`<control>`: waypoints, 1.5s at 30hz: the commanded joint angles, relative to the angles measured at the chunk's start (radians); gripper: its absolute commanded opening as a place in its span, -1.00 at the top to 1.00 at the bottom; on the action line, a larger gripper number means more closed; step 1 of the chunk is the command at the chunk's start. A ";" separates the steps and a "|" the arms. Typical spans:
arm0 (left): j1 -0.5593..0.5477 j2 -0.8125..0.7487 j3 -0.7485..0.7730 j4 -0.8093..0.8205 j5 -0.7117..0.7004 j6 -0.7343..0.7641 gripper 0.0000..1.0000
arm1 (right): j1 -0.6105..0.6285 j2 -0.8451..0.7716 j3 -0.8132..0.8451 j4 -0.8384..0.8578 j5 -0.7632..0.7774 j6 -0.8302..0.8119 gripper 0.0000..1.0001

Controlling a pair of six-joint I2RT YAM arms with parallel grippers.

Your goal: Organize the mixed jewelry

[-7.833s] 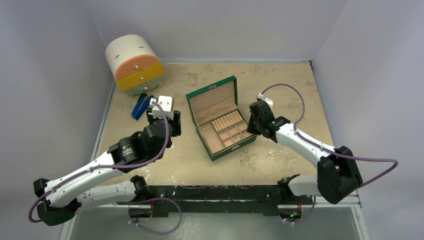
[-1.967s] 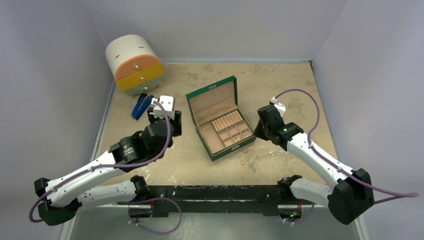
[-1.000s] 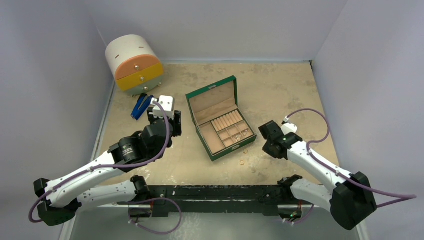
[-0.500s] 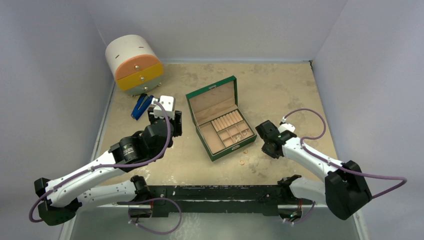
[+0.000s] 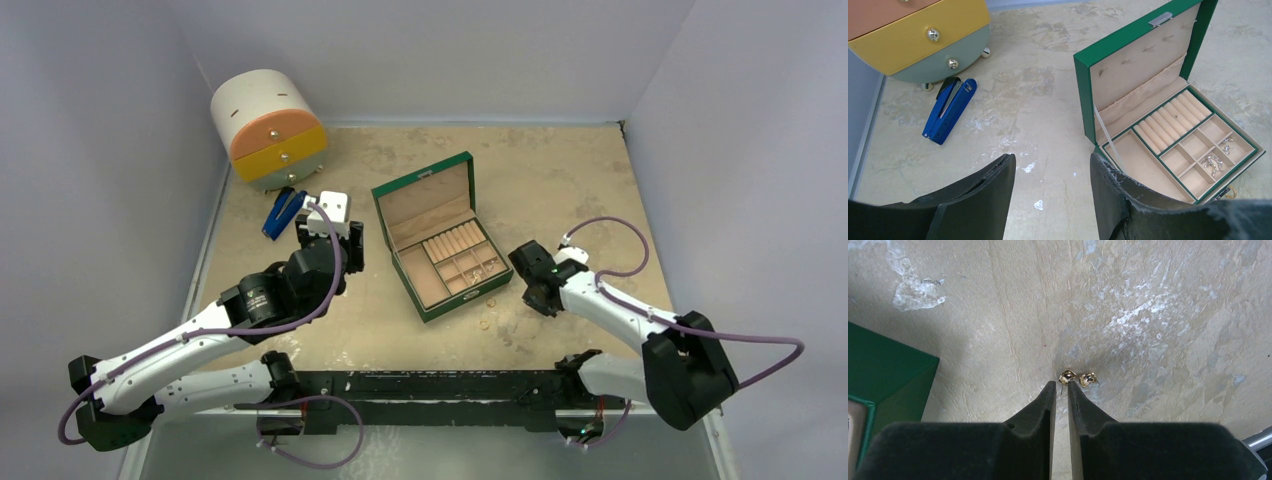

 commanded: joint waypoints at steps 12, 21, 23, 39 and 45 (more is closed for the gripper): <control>0.004 -0.003 0.004 0.015 -0.014 0.000 -0.12 | 0.004 0.025 0.004 -0.009 0.043 0.035 1.00; 0.004 -0.004 0.005 0.015 -0.011 0.000 -0.13 | 0.004 -0.029 0.020 -0.002 0.015 0.003 1.00; 0.004 -0.004 0.005 0.015 -0.010 0.000 -0.12 | 0.004 -0.051 0.029 0.009 0.004 -0.023 1.00; 0.004 -0.012 0.005 0.017 -0.002 0.002 -0.12 | 0.005 -0.196 0.106 0.337 -0.359 -0.457 1.00; 0.003 -0.013 0.006 0.018 -0.001 0.002 -0.12 | 0.005 -0.136 0.140 0.433 -0.500 -0.513 1.00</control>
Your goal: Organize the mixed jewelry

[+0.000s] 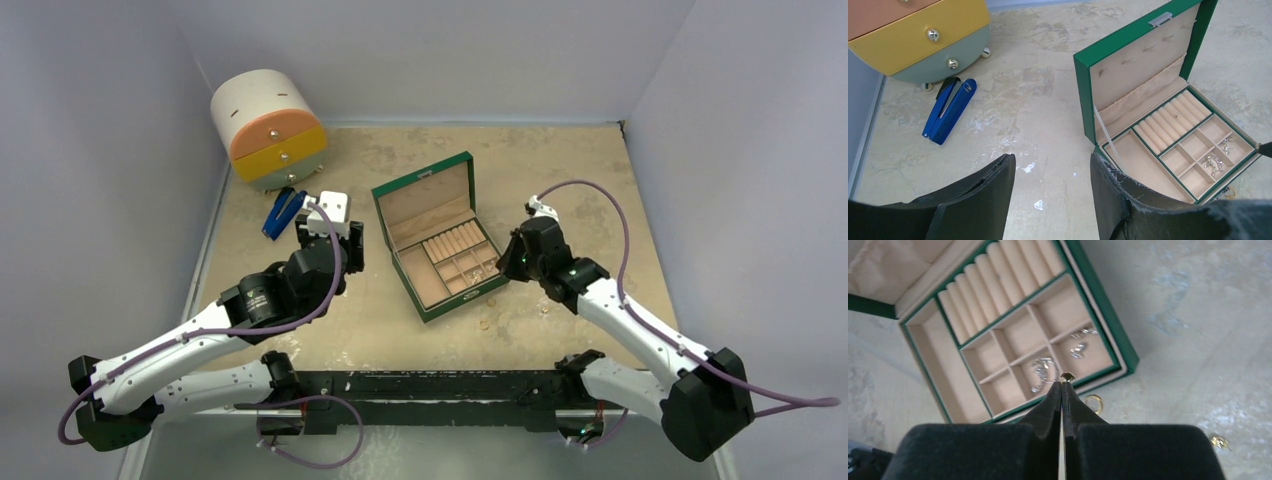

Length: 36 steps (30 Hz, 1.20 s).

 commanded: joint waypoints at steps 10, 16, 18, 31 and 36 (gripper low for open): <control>0.004 -0.016 0.004 0.017 -0.008 0.005 -0.12 | 0.041 0.242 0.152 0.229 -0.290 -0.081 1.00; 0.004 -0.011 0.005 0.015 -0.009 0.005 -0.12 | 0.101 0.339 0.203 0.256 -0.301 -0.082 1.00; 0.004 -0.010 0.004 0.015 -0.010 0.005 -0.12 | 0.117 0.370 0.215 0.262 -0.291 -0.081 1.00; 0.004 -0.006 0.004 0.012 -0.016 0.008 -0.12 | 0.168 0.496 0.249 0.308 -0.271 -0.070 1.00; 0.003 -0.008 0.004 0.011 -0.018 0.008 -0.12 | 0.176 0.501 0.260 0.301 -0.257 -0.070 0.87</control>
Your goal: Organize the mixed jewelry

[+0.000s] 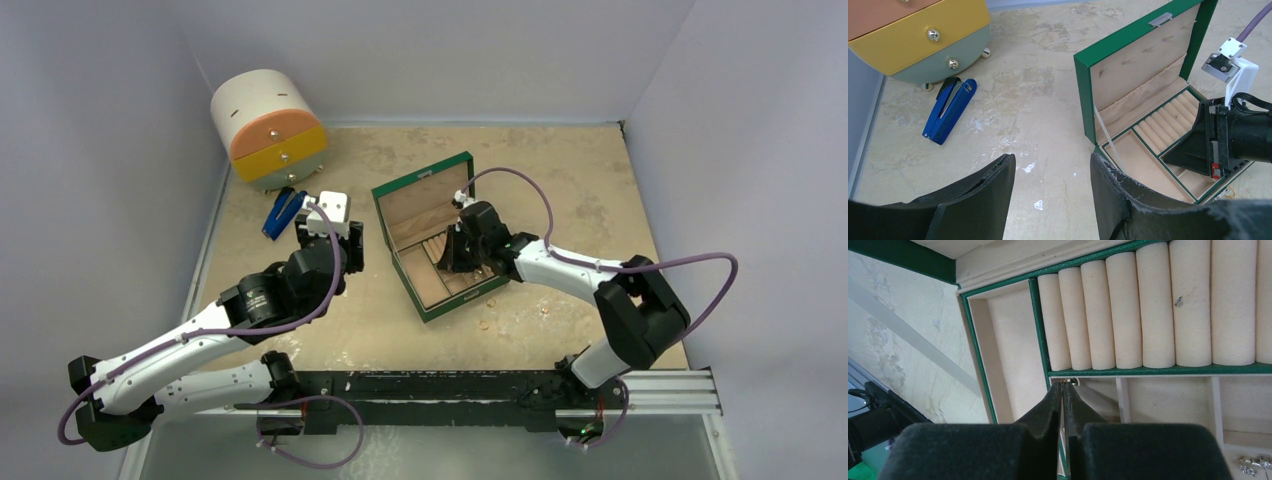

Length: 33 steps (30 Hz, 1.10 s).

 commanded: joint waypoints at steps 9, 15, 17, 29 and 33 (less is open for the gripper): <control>0.004 -0.005 0.005 0.013 -0.018 0.007 -0.12 | 0.011 -0.059 0.043 0.004 0.046 -0.006 0.61; 0.004 -0.005 0.005 0.012 -0.018 0.006 -0.12 | 0.011 -0.153 0.017 -0.079 0.126 -0.007 0.51; 0.004 -0.005 0.005 0.012 -0.018 0.006 -0.12 | 0.011 -0.194 0.005 -0.134 0.204 0.001 0.46; 0.004 0.002 0.004 0.014 -0.009 0.005 -0.12 | -0.012 -0.484 -0.120 -0.453 0.603 0.137 0.42; 0.004 0.003 0.005 0.014 -0.006 0.003 -0.12 | -0.064 -0.523 -0.162 -0.522 0.629 0.191 0.42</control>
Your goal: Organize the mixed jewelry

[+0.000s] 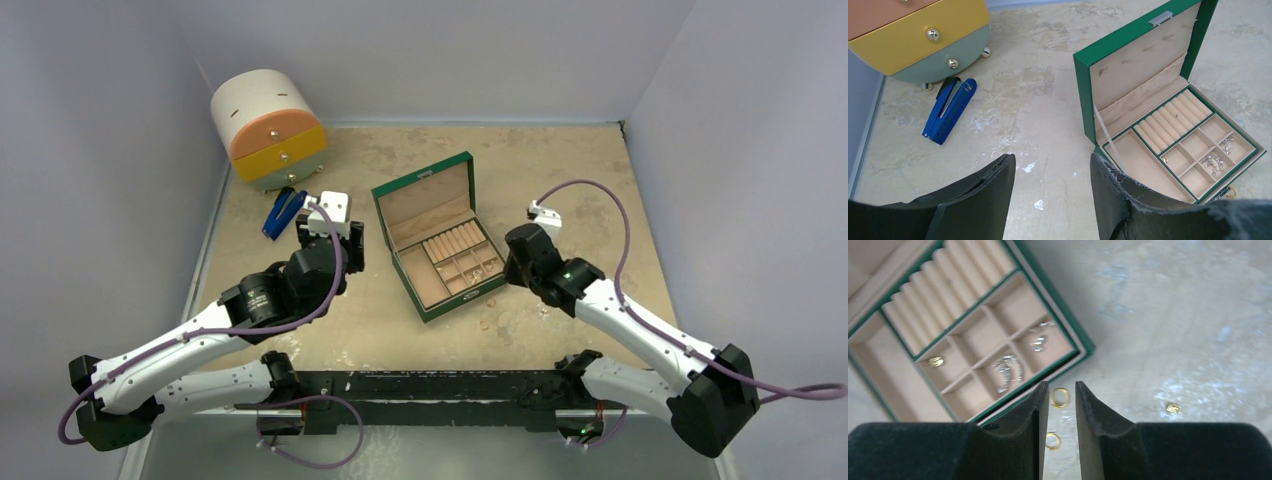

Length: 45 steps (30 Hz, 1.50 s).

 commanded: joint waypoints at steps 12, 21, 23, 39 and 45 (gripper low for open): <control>0.004 0.005 0.004 0.016 -0.001 0.002 -0.12 | -0.231 -0.064 -0.119 -0.188 0.040 0.230 0.42; 0.004 0.006 0.004 0.015 -0.001 0.003 -0.12 | -0.242 -0.021 -0.112 -0.268 0.096 0.353 0.43; 0.003 0.007 0.005 0.015 0.000 0.003 -0.12 | -0.244 -0.008 -0.116 -0.273 0.095 0.370 0.43; 0.004 0.002 0.004 0.014 -0.002 0.003 -0.12 | -0.266 0.029 -0.156 -0.288 0.130 0.425 0.44; 0.004 0.002 0.003 0.014 -0.003 0.003 -0.12 | -0.271 0.047 -0.155 -0.294 0.136 0.436 0.44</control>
